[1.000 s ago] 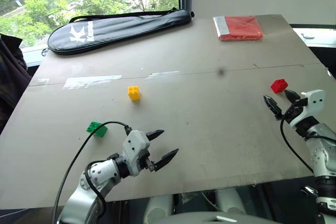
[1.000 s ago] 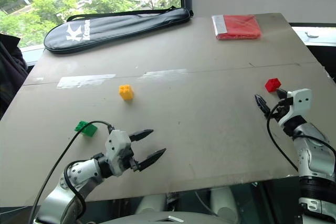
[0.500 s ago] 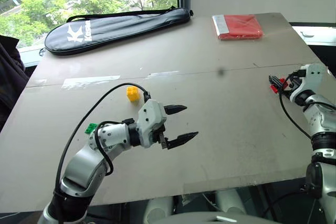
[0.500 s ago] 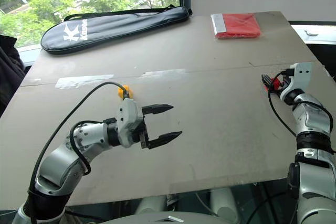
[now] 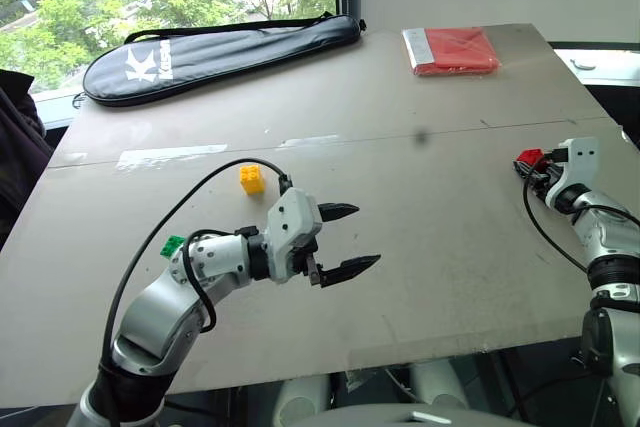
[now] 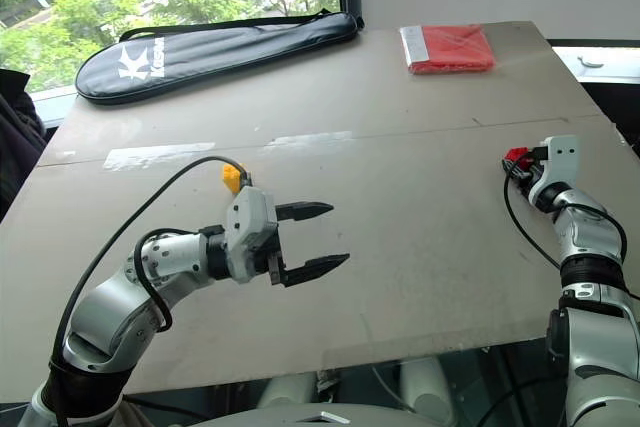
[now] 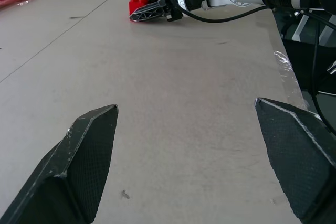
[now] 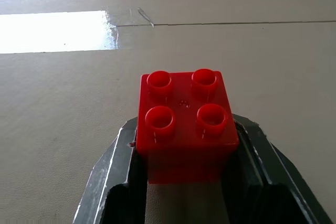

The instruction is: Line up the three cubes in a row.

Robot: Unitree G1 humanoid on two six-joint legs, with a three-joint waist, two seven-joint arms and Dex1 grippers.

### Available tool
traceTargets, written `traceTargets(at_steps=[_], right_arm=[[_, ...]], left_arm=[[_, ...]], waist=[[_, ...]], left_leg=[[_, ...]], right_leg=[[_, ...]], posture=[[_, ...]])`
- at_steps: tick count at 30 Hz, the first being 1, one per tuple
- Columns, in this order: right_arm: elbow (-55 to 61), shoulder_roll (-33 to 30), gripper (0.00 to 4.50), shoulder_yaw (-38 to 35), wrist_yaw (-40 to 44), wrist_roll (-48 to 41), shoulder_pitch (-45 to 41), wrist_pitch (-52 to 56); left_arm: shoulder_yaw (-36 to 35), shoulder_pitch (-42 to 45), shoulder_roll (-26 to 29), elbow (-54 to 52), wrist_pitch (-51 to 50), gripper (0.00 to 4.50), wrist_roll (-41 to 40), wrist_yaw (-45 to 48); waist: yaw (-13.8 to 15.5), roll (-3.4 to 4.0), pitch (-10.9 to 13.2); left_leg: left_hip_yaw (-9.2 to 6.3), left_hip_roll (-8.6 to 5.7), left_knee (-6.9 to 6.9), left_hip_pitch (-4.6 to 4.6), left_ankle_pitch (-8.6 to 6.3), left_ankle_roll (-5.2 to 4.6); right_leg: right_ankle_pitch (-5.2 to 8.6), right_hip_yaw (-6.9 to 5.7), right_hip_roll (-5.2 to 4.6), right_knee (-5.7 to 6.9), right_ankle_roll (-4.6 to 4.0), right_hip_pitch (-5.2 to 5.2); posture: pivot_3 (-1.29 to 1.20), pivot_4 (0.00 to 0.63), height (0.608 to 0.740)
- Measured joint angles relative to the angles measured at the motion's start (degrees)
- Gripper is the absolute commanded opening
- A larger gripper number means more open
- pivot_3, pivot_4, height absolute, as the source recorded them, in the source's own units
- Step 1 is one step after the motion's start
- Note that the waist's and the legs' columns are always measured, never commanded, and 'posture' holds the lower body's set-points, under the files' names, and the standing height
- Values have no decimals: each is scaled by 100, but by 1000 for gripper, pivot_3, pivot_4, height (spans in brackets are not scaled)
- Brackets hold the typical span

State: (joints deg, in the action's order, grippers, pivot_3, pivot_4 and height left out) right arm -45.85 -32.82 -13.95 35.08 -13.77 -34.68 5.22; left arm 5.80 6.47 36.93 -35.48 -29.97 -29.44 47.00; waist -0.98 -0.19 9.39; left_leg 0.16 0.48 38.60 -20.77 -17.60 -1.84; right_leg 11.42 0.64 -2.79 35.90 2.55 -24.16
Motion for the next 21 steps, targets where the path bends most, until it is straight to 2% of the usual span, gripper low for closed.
traceTargets(at_steps=[9,17,21], right_arm=[[2196,89,1332,1041,2055,-169,1270,-172],[3897,717,1332,1663,1803,-196,2118,208],[4191,647,1332,2162,2459,-216,2335,-87]], left_arm=[[-151,-330,398,176,484,4282,354,226],[-294,-427,418,288,695,4282,455,296],[-322,-578,426,296,761,4282,459,388]], waist=[[20,0,0],[23,-6,0],[25,-7,2]], left_leg=[[-11,6,0,0,0,0],[-12,5,3,0,0,0],[-10,3,4,-1,0,1]], right_leg=[[1,-12,0,-1,0,1],[0,-12,0,4,0,0],[1,-11,-3,1,0,0]], posture=[[0,150,740],[0,150,740],[0,150,740]])
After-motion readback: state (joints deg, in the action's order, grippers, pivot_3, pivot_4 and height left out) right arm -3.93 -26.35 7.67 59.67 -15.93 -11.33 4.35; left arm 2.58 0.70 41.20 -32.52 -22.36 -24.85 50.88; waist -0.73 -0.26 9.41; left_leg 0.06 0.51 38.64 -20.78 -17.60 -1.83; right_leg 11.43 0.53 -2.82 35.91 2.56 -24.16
